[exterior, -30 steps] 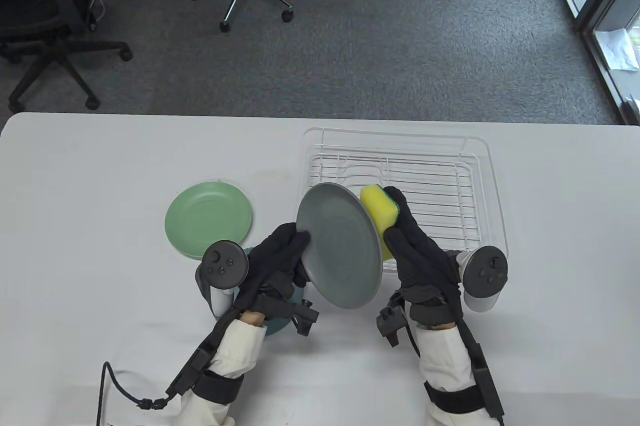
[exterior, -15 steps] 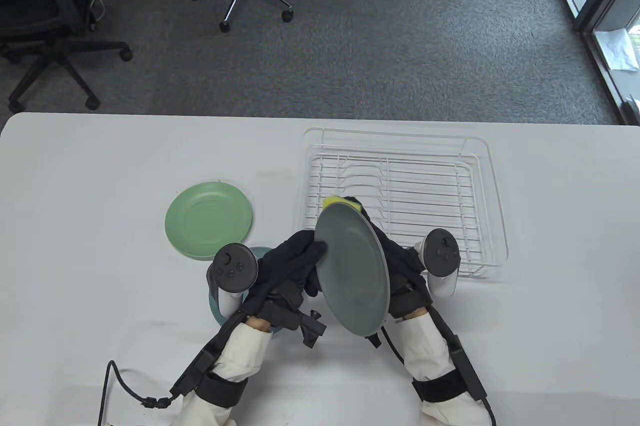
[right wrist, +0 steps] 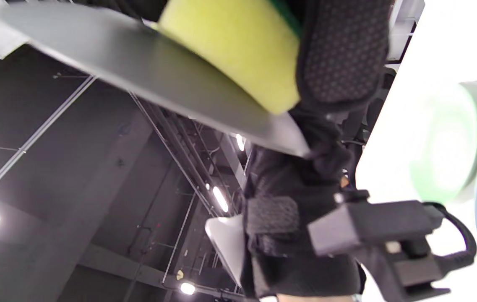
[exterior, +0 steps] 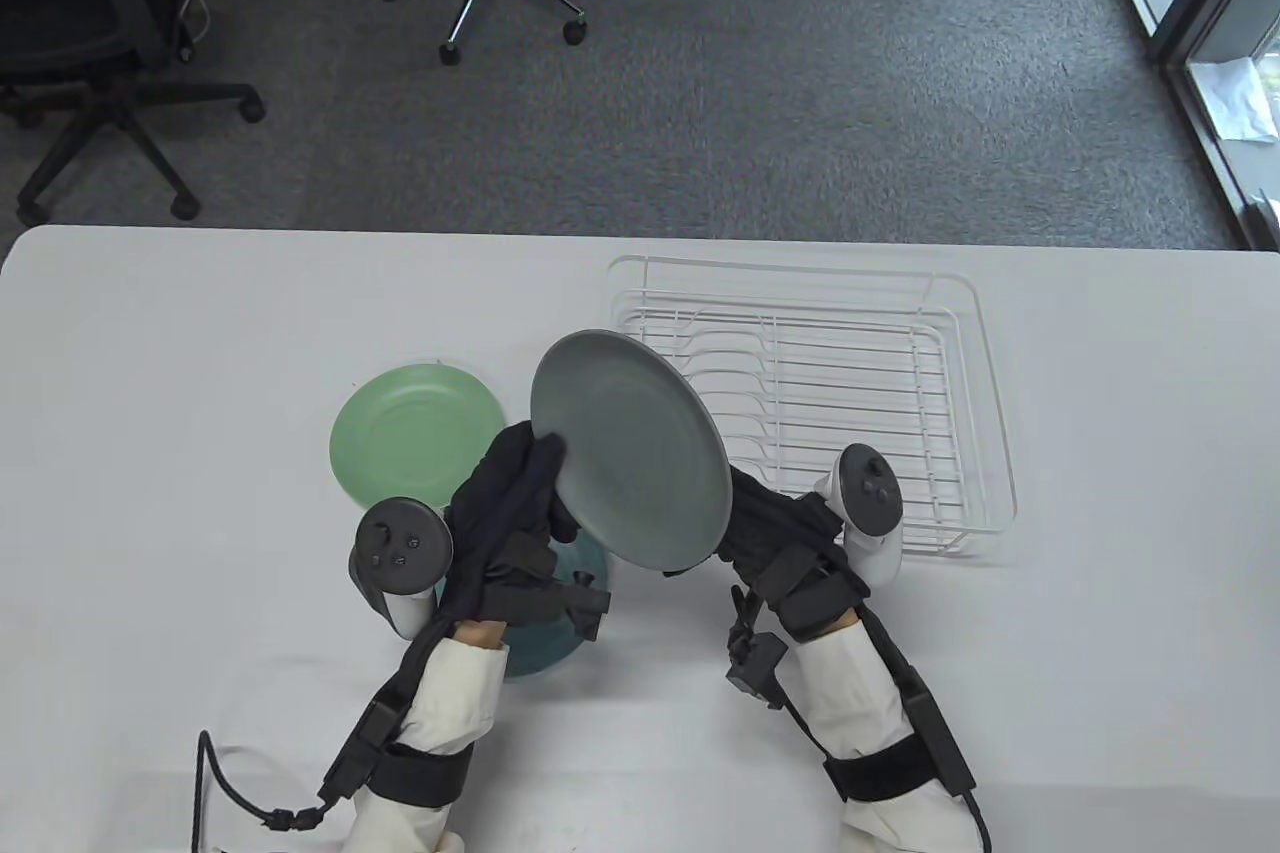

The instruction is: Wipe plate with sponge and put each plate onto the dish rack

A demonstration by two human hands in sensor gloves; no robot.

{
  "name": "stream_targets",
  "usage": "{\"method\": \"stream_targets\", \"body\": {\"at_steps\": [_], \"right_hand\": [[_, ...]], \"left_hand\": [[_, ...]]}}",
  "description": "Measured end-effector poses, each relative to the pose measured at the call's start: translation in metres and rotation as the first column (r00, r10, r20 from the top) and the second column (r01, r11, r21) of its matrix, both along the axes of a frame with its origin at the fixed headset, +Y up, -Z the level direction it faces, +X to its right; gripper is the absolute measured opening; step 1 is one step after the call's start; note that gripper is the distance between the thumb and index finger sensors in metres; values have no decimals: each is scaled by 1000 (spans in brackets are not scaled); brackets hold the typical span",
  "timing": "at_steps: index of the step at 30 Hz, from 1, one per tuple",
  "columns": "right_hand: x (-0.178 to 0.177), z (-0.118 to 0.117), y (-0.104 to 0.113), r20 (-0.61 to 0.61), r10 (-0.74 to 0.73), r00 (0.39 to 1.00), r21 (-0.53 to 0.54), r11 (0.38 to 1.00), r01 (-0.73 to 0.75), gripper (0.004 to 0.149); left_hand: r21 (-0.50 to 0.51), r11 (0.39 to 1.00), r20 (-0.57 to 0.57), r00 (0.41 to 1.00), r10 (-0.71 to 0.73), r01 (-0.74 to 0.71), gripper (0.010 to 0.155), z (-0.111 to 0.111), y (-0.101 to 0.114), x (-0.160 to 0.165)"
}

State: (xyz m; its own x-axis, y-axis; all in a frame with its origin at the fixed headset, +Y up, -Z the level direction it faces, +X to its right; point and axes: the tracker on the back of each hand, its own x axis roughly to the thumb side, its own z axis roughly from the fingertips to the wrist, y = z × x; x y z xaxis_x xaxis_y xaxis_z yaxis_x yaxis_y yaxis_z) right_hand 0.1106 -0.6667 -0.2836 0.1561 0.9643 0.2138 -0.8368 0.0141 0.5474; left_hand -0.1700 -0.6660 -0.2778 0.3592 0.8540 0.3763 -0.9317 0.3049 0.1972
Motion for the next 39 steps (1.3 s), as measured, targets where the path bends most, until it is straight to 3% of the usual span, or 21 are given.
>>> {"method": "stream_targets", "body": {"at_steps": [4, 16, 20, 26, 33, 39], "right_hand": [[18, 2, 13, 54, -11, 998, 76, 997, 7, 65], [84, 8, 30, 218, -246, 944, 149, 965, 216, 65], [99, 9, 29, 239, -311, 920, 152, 948, 281, 65], [110, 8, 26, 249, -367, 896, 142, 929, 341, 65], [115, 7, 23, 245, -406, 880, 134, 914, 384, 65], [118, 6, 20, 224, -449, 865, 125, 893, 432, 65]], "left_hand": [[49, 989, -61, 988, -139, 142, 43, -1, 1, -3], [121, 950, -76, 957, -281, 289, 42, -2, 11, 4], [178, 858, -159, 875, -458, 481, 43, -6, 22, 11], [136, 759, -183, 769, -613, 637, 42, -28, 38, 37], [79, 688, -176, 689, -703, 721, 41, -58, 55, 77], [24, 611, -159, 607, -779, 791, 41, -77, 49, 108]]}}
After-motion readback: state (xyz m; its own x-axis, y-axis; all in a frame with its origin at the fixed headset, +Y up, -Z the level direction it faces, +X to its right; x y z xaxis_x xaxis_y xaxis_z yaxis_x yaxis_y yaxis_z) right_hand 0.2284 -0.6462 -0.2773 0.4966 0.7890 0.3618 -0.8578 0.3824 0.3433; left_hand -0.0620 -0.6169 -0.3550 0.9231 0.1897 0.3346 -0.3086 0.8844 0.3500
